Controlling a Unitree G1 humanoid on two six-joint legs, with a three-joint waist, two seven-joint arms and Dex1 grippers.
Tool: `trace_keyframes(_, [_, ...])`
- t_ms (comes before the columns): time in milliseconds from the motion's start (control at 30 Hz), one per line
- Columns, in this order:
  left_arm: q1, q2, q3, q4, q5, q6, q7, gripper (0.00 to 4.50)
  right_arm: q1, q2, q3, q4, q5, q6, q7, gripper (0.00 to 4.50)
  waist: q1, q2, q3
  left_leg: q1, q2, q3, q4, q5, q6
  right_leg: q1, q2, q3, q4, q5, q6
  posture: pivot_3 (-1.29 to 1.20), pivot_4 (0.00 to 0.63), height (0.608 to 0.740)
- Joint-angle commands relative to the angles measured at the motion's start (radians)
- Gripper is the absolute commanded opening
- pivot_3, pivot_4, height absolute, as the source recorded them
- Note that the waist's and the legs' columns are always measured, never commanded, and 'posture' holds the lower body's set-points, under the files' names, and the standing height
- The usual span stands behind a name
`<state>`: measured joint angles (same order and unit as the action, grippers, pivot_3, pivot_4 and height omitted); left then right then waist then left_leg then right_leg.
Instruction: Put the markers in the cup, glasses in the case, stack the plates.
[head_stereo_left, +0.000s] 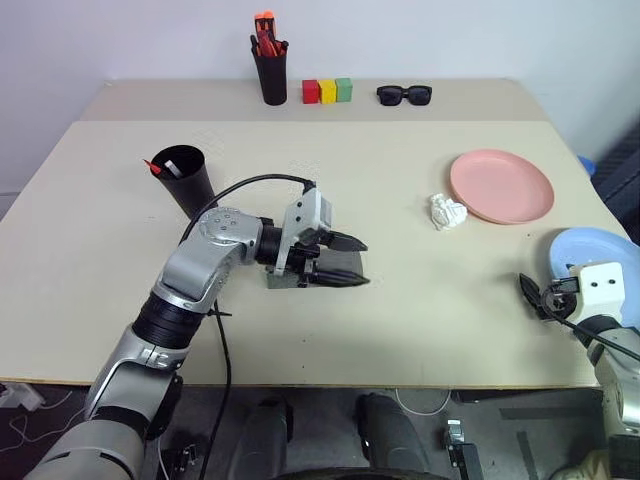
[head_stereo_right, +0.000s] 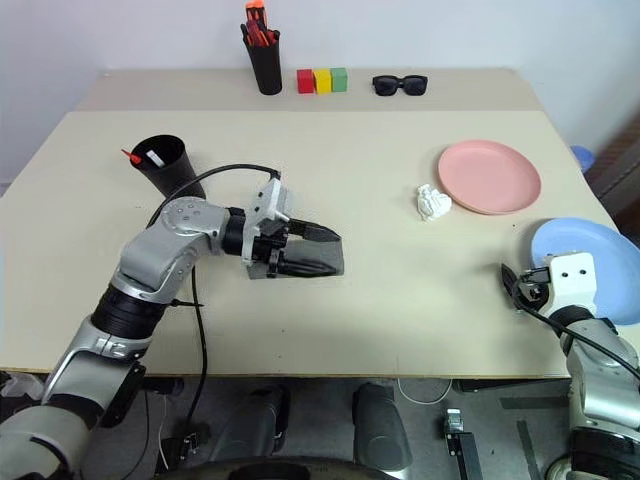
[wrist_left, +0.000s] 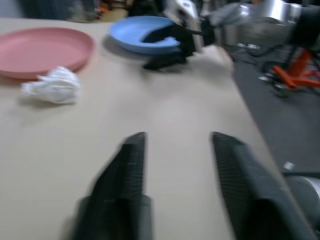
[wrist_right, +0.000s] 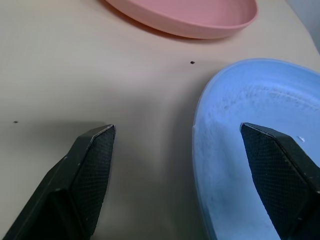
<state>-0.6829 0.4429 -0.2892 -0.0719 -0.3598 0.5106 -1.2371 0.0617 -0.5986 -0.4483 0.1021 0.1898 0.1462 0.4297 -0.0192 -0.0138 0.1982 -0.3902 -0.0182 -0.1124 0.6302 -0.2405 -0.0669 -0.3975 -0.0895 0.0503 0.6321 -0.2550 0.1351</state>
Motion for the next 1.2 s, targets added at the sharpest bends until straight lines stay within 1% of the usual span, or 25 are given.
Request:
trace_keyframes(33, [-0.017, 0.018, -0.003, -0.013, -0.004, -0.037, -0.036, 4.39, 0.01, -0.004, -0.017, -0.033, -0.003, 0.016, -0.029, 4.09, 0.0, 0.0, 0.0, 0.0, 0.0, 0.0, 0.0, 0.0, 0.0, 0.0, 0.0, 0.0, 0.0, 0.0, 0.0, 0.0, 0.15, 0.74])
trace_keyframes(67, [-0.018, 0.022, -0.006, -0.011, 0.003, -0.05, -0.041, 4.46, 0.015, -0.001, -0.015, -0.041, -0.005, 0.026, -0.036, 4.09, 0.0, 0.0, 0.0, 0.0, 0.0, 0.0, 0.0, 0.0, 0.0, 0.0, 0.0, 0.0, 0.0, 0.0, 0.0, 0.0, 0.15, 0.74])
trace_keyframes(200, [-0.022, 0.028, -0.015, 0.007, 0.027, -0.088, -0.048, 4.46, 0.02, 0.009, -0.01, -0.065, -0.01, 0.063, -0.07, 4.09, 0.001, 0.0, 0.0, 0.0, 0.0, 0.0, 0.0, 0.0, 0.0, 0.0, 0.0, 0.0, 0.0, 0.0, 0.0, 0.0, 0.15, 0.74])
trace_keyframes(300, [-0.021, 0.025, -0.011, 0.013, 0.031, -0.1, -0.046, 4.5, 0.019, 0.01, -0.002, -0.096, -0.013, 0.096, -0.084, 3.28, 0.002, 0.0, 0.0, 0.0, 0.0, 0.0, 0.0, 0.0, 0.0, 0.0, 0.0, 0.0, 0.0, 0.0, 0.0, 0.0, 0.15, 0.74])
trace_keyframes(467, [-0.018, 0.022, -0.007, 0.012, 0.033, -0.102, -0.034, 4.5, 0.015, 0.004, 0.016, -0.156, -0.037, 0.133, -0.108, 0.71, 0.002, 0.0, 0.0, 0.0, 0.0, 0.0, 0.0, 0.0, 0.0, 0.0, 0.0, 0.0, 0.0, 0.0, 0.0, 0.0, 0.15, 0.74])
trace_keyframes(500, [-0.016, 0.021, -0.007, 0.01, 0.033, -0.102, -0.031, 4.5, 0.014, 0.0, 0.021, -0.167, -0.044, 0.138, -0.111, 0.14, 0.001, 0.0, 0.0, 0.0, 0.0, 0.0, 0.0, 0.0, 0.0, 0.0, 0.0, 0.0, 0.0, 0.0, 0.0, 0.0, 0.15, 0.74])
trace_keyframes(533, [-0.015, 0.02, -0.006, 0.008, 0.033, -0.101, -0.028, 4.5, 0.013, -0.003, 0.027, -0.177, -0.055, 0.141, -0.114, 0.05, 0.0, 0.0, 0.0, 0.0, 0.0, 0.0, 0.0, 0.0, 0.0, 0.0, 0.0, 0.0, 0.0, 0.0, 0.0, 0.0, 0.15, 0.74])
trace_keyframes(633, [-0.01, 0.017, -0.002, 0.0, 0.032, -0.095, -0.011, 4.5, -0.026, -0.026, 0.051, -0.206, -0.108, 0.131, -0.141, 0.05, -0.001, 0.0, 0.0, 0.0, 0.0, 0.0, 0.0, 0.0, 0.0, 0.0, 0.0, 0.0, 0.0, 0.0, 0.0, 0.0, 0.15, 0.74])
trace_keyframes(767, [-0.008, 0.014, 0.003, -0.003, 0.034, -0.089, 0.016, 4.5, -0.127, -0.07, 0.093, -0.202, -0.189, 0.079, -0.175, 0.05, -0.002, 0.001, 0.0, 0.0, 0.0, 0.001, 0.0, 0.0, 0.0, 0.0, 0.0, 0.001, 0.0, 0.0, 0.0, 0.0, 0.15, 0.74])
trace_keyframes(867, [-0.006, 0.012, 0.005, -0.012, 0.031, -0.08, 0.035, 4.5, -0.219, -0.091, 0.14, -0.154, -0.226, 0.031, -0.172, 0.05, -0.002, 0.001, 0.0, 0.0, 0.0, 0.0, 0.0, 0.0, 0.0, 0.0, 0.0, 0.001, 0.0, 0.0, 0.0, 0.0, 0.15, 0.74])
trace_keyframes(1000, [-0.002, 0.005, 0.011, -0.026, 0.027, -0.062, 0.069, 4.5, -0.395, -0.097, 0.23, 0.002, -0.248, -0.04, -0.128, 0.05, -0.003, 0.001, 0.0, 0.0, 0.0, 0.0, 0.0, 0.0, 0.0, 0.0, 0.0, 0.0, -0.001, 0.0, 0.0, 0.0, 0.15, 0.74])
trace_keyframes(1200, [0.017, 0.006, 0.024, -0.067, 0.02, -0.03, 0.122, 4.5, -0.615, -0.091, 0.365, 0.353, -0.291, -0.217, -0.04, 0.05, -0.001, 0.001, 0.001, -0.001, 0.0, 0.0, 0.0, 0.0, 0.0, -0.001, 0.0, 0.0, -0.001, 0.0, 0.0, 0.0, 0.15, 0.74])
